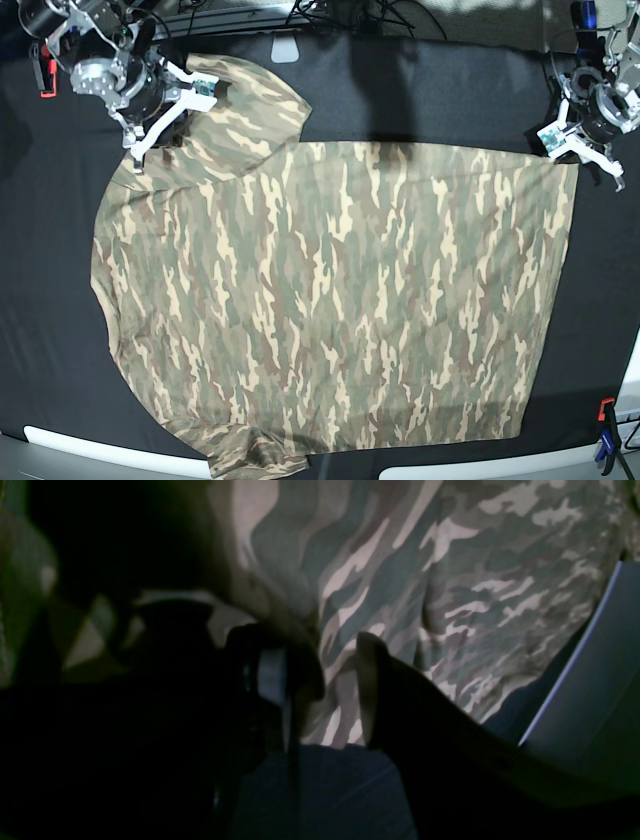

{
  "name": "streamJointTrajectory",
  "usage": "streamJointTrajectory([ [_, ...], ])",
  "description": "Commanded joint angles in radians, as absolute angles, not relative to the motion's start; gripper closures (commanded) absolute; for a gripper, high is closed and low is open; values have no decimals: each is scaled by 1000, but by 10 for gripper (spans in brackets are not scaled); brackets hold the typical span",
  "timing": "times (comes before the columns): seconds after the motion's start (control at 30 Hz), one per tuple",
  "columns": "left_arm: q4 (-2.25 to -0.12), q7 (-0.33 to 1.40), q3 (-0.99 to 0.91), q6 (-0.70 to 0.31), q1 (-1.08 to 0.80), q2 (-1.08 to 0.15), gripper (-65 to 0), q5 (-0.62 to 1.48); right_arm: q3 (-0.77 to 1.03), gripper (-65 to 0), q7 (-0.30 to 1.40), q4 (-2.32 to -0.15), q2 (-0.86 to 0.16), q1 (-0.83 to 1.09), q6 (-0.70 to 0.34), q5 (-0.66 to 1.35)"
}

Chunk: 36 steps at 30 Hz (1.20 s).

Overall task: Layout the t-shirt on the table in an organized manner, then fold the t-shirt properly
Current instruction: 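Grasp the shirt's shoulder edges with both grippers and lift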

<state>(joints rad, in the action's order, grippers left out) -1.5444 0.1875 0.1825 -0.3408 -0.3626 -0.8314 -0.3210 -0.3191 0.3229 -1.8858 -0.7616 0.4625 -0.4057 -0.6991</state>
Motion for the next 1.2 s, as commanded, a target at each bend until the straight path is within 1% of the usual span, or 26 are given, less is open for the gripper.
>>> streamJointTrajectory([
  [0.0,-1551,209,175,-337,-363,-854,0,-324,-315,-204,324,-1893,-773,459,-411,-696],
  [0.07,-1551,209,175,-337,-363,-854,0,-324,-316,-190,322,-1893,-773,457,-411,-696],
  [0.1,-1551,209,175,-337,-363,-854,0,-324,-316,-156,321,-1893,-773,457,-411,-696],
  [0.2,-1551,209,175,-337,-364,-854,0,-324,-315,0,322,-1893,-773,457,-402,-696],
  [0.37,-1551,208,175,-337,-384,-855,0,-320,-315,0,326,-1911,-784,486,-301,-696],
  [0.47,-1553,197,175,-337,-416,-862,0,-317,-315,0,354,-1956,-816,537,-238,-664],
  [0.63,-1584,198,168,-329,-485,-896,0,-214,-302,0,447,-2013,-859,617,-189,-644],
  [0.73,-1616,215,163,-312,-533,-896,0,-208,-268,0,458,-2039,-859,692,-136,-644],
  [0.87,-1666,218,163,-235,-599,-897,0,-208,-202,0,484,-2090,-859,821,-92,-643],
  [0.97,-1702,253,157,-187,-645,-899,0,-208,-146,0,504,-2135,-857,925,-56,-643],
  [1.17,-1777,265,53,-183,-770,-898,0,-207,-41,0,506,-2185,-790,1107,-16,-644],
])
